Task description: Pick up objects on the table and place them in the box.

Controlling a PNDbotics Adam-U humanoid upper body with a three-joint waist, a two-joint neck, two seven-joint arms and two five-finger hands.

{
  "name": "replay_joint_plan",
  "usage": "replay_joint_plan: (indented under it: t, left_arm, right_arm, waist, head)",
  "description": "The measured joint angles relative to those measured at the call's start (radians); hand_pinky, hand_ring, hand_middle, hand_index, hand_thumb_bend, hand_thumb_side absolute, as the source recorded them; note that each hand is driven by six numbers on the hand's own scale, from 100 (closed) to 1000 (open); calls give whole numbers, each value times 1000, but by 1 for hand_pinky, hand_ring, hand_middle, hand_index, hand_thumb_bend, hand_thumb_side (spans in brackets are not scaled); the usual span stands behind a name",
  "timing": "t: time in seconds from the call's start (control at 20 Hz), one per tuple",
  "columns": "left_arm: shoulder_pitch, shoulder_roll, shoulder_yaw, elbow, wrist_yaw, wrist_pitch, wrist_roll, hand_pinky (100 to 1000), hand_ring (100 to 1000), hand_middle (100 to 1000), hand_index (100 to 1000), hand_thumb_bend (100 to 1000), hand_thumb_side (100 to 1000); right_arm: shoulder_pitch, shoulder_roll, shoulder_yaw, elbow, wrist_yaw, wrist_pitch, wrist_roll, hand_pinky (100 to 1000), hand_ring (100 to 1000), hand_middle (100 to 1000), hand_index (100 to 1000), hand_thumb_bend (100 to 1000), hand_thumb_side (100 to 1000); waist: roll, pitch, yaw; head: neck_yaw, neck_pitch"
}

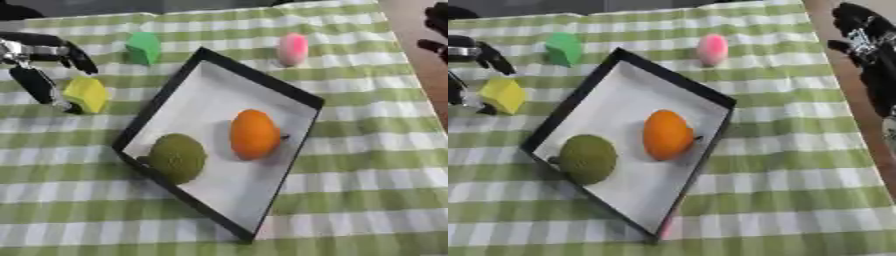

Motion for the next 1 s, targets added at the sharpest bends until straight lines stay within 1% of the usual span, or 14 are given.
replay_joint_plan:
  t: [0.15, 0.35, 0.5, 0.7, 0.8, 1.0]
  left_arm:
    - [0, -5, 0, 9, 2, 0, 0, 846, 826, 719, 813, 455, 213]
    - [3, -11, 2, 20, 6, 0, 0, 833, 809, 695, 778, 361, 179]
    - [4, -11, 6, 24, 14, 0, 0, 823, 796, 676, 735, 292, 157]
    - [4, -12, 6, 26, 23, -1, 1, 801, 773, 646, 691, 245, 105]
    - [4, -12, 6, 26, 24, -4, 4, 788, 758, 622, 664, 219, 100]
    - [5, -12, 7, 25, 22, -15, 15, 771, 741, 604, 641, 213, 100]
  right_arm:
    - [0, 0, 0, 0, 0, 0, 0, 902, 1000, 911, 913, 100, 679]
    - [0, 0, 0, 0, 0, 0, 0, 903, 1000, 911, 914, 100, 679]
    - [0, 1, 0, 0, 0, 0, 0, 903, 1000, 912, 914, 100, 678]
    - [0, 1, 0, 0, 0, 0, 0, 903, 1000, 912, 914, 100, 677]
    - [0, 1, 0, 0, 0, -1, 1, 903, 1000, 912, 914, 100, 677]
    - [0, 1, 0, 0, 0, -2, 2, 904, 1000, 911, 914, 100, 675]
  waist:
    - [0, 0, -1]
    - [0, 0, -2]
    - [-3, 0, -2]
    - [-4, 0, -2]
    - [-4, 0, -2]
    - [-4, 0, -2]
  head:
    - [0, 0]
    - [1, 0]
    - [1, 0]
    - [4, 0]
    - [4, 0]
    - [4, 0]
